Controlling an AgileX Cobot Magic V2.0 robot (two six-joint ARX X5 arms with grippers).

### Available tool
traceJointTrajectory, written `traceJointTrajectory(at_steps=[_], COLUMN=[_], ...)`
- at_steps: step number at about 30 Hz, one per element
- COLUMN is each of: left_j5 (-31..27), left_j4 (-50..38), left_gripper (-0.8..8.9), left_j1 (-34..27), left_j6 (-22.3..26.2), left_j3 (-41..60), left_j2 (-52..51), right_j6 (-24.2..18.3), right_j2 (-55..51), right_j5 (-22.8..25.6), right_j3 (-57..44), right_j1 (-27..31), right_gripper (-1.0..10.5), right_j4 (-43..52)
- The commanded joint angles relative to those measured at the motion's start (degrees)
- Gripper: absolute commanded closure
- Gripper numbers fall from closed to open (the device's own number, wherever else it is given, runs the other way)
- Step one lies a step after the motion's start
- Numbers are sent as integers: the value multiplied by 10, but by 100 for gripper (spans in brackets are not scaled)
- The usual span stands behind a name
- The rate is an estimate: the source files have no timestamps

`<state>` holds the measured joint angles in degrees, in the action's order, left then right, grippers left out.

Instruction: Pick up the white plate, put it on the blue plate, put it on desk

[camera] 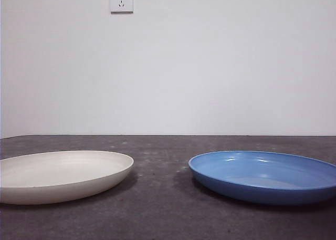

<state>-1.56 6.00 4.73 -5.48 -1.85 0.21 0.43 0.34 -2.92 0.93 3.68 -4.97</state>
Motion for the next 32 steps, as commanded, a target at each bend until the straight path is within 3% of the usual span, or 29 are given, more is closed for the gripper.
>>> traceJointTrajectory(at_steps=[1,4,11,17,22,28,32], left_j5=[-1,1,9,9,17,78,120], left_j4=[-13,-11,-9,-17,-8,49,87], left_gripper=[798,798,798,798,798,798,798], left_j1=[1,1,12,19,28,33,38], left_j6=[-10,-20,-65,-106,-107,-104,-94], left_j3=[12,11,-32,-99,-178,-297,-374], left_j2=[0,0,32,97,161,248,305], right_j6=[59,85,196,234,236,226,194], right_j2=[-1,-1,0,31,86,170,226], right_j5=[-18,-30,-45,-46,-55,-132,-157], right_j3=[-3,-2,28,94,170,280,351], right_j1=[-2,-2,-10,-26,-39,-52,-69], right_gripper=[929,934,936,936,936,936,936], right_j4=[2,2,2,-19,-53,-132,-171])
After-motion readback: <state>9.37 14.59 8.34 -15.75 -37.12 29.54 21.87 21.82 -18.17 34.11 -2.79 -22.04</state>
